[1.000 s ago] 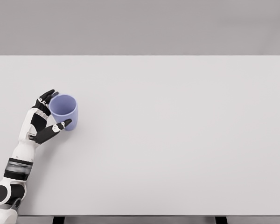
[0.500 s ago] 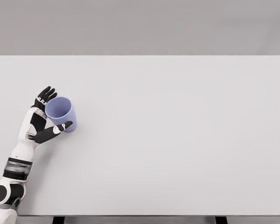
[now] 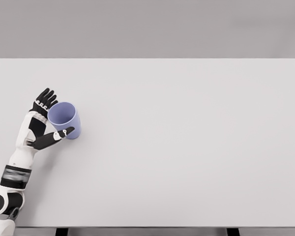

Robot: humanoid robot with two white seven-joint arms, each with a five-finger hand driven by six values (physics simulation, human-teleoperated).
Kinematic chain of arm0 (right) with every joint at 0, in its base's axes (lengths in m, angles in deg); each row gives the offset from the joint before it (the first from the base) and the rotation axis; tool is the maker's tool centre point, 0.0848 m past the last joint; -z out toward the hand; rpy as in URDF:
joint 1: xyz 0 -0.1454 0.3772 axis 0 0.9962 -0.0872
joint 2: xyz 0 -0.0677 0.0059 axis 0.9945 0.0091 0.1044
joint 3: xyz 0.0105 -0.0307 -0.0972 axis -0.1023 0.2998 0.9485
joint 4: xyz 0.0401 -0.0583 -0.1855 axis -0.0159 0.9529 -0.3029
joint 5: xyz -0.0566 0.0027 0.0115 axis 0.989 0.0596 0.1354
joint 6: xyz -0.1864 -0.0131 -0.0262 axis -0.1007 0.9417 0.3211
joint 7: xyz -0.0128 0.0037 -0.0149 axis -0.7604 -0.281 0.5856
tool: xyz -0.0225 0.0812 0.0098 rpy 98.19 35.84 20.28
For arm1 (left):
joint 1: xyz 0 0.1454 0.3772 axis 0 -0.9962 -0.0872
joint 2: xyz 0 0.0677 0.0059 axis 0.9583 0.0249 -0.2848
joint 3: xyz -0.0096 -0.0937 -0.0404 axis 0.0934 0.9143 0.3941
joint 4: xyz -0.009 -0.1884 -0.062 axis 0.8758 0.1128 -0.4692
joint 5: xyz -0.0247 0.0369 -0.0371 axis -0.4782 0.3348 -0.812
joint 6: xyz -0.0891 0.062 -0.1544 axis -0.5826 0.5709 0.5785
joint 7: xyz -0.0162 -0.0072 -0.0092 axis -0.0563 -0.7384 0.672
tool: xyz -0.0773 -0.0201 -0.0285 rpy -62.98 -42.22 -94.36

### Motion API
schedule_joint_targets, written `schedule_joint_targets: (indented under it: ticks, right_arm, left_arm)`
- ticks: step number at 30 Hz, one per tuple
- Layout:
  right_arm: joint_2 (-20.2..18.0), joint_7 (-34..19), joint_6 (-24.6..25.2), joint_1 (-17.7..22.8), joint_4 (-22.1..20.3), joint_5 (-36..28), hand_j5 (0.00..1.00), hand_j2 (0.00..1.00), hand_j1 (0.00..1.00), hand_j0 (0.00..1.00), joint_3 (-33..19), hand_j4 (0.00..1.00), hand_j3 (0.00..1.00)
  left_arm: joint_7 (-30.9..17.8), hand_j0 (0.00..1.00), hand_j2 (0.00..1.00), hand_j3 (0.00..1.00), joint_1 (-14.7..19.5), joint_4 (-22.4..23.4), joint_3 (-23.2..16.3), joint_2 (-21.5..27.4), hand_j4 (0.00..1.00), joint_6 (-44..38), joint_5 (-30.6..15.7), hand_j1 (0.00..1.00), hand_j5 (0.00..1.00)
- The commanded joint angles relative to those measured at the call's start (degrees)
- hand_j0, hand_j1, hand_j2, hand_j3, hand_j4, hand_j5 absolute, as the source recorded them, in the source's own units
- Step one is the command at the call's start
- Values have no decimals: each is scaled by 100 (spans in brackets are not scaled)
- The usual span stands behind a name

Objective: Flip the cup with left arm and place it on the table

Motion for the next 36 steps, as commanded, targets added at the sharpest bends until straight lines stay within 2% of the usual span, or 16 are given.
schedule_joint_targets:
  ticks: [1,7,10,18,25,29,31,34,36]
  right_arm:
    - [0,-1,4,0,0,0,100,100,100,100,0,100,100]
    - [0,-1,4,0,0,0,100,100,100,100,0,100,100]
    - [0,-1,4,0,8,0,100,100,100,100,0,100,100]
    - [0,-1,-5,0,0,0,100,100,100,100,0,100,100]
    - [0,-1,3,0,0,0,100,100,100,100,0,100,100]
    - [0,-1,-5,0,0,0,100,100,100,100,0,100,100]
    - [0,-1,-5,0,0,0,100,100,100,100,0,100,100]
    - [0,-1,3,0,0,0,100,100,100,100,0,100,100]
    - [0,-1,3,0,0,0,100,100,100,100,0,100,100]
  left_arm:
    - [4,99,99,99,0,-24,21,8,99,4,-9,99,99]
    - [4,99,99,99,-26,-51,82,25,99,12,-9,99,99]
    - [4,99,99,99,-220,-200,223,34,99,12,-9,99,99]
    - [4,99,99,99,-378,-297,434,219,99,21,-17,99,99]
    - [-5,99,99,99,-457,-437,530,877,99,100,-52,99,99]
    - [-5,100,100,100,-518,-596,478,1615,100,144,-17,100,100]
    - [-5,100,100,100,-519,-728,469,2161,100,135,9,100,100]
    - [30,100,100,100,-483,-763,469,2442,100,135,334,100,100]
    - [30,100,100,100,-413,-868,486,2460,100,135,764,100,100]
